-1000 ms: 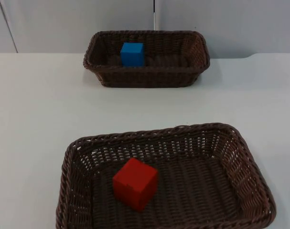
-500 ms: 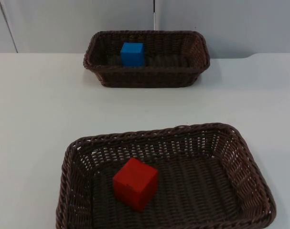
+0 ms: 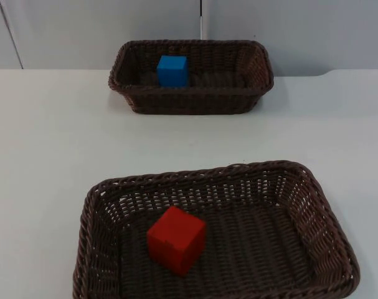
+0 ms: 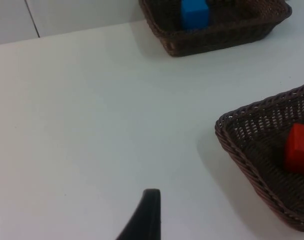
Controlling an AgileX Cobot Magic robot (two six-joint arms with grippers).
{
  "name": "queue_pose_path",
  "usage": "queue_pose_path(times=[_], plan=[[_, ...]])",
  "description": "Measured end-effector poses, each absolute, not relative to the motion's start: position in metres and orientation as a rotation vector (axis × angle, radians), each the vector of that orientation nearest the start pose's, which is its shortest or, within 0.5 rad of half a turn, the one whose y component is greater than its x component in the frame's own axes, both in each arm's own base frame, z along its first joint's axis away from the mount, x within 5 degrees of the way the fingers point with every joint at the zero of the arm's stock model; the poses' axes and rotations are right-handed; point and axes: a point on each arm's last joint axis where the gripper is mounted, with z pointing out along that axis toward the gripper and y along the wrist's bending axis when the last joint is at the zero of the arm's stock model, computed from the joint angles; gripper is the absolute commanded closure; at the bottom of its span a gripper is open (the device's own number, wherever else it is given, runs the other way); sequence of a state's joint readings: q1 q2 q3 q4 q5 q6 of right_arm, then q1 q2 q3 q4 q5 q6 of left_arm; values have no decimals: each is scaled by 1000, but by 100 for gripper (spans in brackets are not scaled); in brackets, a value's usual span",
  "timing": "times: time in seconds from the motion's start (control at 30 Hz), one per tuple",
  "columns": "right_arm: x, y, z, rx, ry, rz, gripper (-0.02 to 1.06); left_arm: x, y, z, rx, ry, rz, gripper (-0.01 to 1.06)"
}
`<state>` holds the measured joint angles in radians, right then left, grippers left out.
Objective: Pick up one cube with the left hand and place it into the upper basket. Pick up one cube with the right hand and place it into the lower basket.
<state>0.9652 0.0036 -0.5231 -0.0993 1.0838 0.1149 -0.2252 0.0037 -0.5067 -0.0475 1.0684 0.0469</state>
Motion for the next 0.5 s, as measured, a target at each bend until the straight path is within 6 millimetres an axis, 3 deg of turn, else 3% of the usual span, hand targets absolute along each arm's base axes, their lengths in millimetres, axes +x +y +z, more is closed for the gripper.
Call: queue_pose_path(times=[0.5], plan=[[2,-11,282,-857,1907,552,25,-6,-2,279,281,2033,-168,18]])
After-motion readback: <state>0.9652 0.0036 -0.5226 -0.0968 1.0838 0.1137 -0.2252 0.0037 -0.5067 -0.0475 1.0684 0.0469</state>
